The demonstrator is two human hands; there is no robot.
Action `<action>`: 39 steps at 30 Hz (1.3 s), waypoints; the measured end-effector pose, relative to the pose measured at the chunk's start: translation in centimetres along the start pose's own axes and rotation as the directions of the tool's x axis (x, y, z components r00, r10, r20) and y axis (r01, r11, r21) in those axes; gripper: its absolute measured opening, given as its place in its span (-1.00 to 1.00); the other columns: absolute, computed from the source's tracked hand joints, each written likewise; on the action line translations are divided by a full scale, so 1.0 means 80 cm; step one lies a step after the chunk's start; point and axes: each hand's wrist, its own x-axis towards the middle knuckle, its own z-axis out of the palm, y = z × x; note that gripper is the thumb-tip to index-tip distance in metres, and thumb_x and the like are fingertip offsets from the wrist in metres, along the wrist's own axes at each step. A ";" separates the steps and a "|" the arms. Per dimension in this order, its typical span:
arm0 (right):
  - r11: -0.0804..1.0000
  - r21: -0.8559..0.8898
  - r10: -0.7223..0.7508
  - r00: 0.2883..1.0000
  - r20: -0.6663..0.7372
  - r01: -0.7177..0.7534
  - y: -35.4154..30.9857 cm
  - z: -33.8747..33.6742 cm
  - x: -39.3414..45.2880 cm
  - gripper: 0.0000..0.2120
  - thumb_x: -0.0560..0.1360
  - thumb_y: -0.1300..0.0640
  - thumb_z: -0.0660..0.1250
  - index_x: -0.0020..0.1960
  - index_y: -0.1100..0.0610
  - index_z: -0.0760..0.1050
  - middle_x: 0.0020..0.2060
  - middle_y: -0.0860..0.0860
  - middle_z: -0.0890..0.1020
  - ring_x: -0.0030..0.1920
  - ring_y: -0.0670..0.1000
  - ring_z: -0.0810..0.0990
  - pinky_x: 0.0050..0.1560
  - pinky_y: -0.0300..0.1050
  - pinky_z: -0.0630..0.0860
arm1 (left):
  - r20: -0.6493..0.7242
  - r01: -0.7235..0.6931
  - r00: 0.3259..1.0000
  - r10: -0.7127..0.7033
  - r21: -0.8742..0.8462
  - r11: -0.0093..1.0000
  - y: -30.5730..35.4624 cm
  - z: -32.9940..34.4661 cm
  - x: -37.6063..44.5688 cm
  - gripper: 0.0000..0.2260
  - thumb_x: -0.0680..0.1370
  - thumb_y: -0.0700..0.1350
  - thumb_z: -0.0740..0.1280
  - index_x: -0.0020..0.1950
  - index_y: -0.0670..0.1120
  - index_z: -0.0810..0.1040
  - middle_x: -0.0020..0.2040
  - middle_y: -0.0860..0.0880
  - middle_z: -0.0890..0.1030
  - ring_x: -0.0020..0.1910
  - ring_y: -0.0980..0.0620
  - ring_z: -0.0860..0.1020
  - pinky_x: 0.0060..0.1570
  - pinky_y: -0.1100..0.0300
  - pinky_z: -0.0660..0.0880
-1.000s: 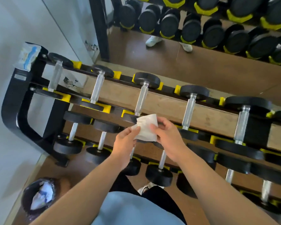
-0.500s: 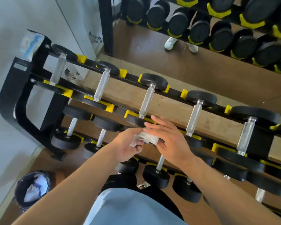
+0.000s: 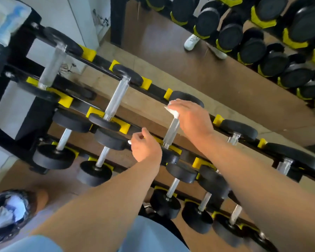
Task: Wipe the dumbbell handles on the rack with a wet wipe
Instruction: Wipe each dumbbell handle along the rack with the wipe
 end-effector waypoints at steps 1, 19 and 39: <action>0.972 -0.146 -0.175 0.983 0.062 0.182 0.012 0.012 0.006 -0.66 0.40 0.38 0.27 0.10 0.21 0.68 0.06 0.13 0.71 0.18 0.15 0.65 0.27 0.03 0.50 | -0.033 0.019 0.999 -0.019 -0.008 1.000 -0.005 0.005 0.004 -0.72 0.64 0.19 0.06 0.00 0.05 0.44 -0.06 -0.01 0.58 -0.05 -0.08 0.56 0.07 -0.02 0.51; 0.811 0.349 0.248 0.816 0.523 -0.470 -0.030 0.035 -0.113 -0.66 0.69 -0.07 0.07 0.25 0.01 0.55 0.00 -0.10 0.68 0.03 -0.15 0.64 0.02 -0.11 0.60 | -0.116 0.009 0.993 -0.021 -0.102 0.995 -0.012 0.011 0.005 -0.74 0.67 -0.03 0.02 0.05 -0.03 0.48 -0.11 -0.02 0.53 -0.06 -0.08 0.50 -0.01 0.03 0.42; 0.936 0.203 0.157 0.857 0.491 -0.288 -0.037 0.042 -0.078 -0.73 0.67 -0.01 0.15 0.00 0.09 0.57 -0.19 -0.01 0.62 -0.14 0.00 0.62 -0.17 -0.07 0.54 | -0.111 -0.018 0.994 0.011 -0.065 0.998 -0.011 0.012 0.004 -0.73 0.64 -0.03 0.05 0.09 -0.06 0.51 -0.05 -0.05 0.56 -0.08 -0.05 0.49 -0.03 0.06 0.39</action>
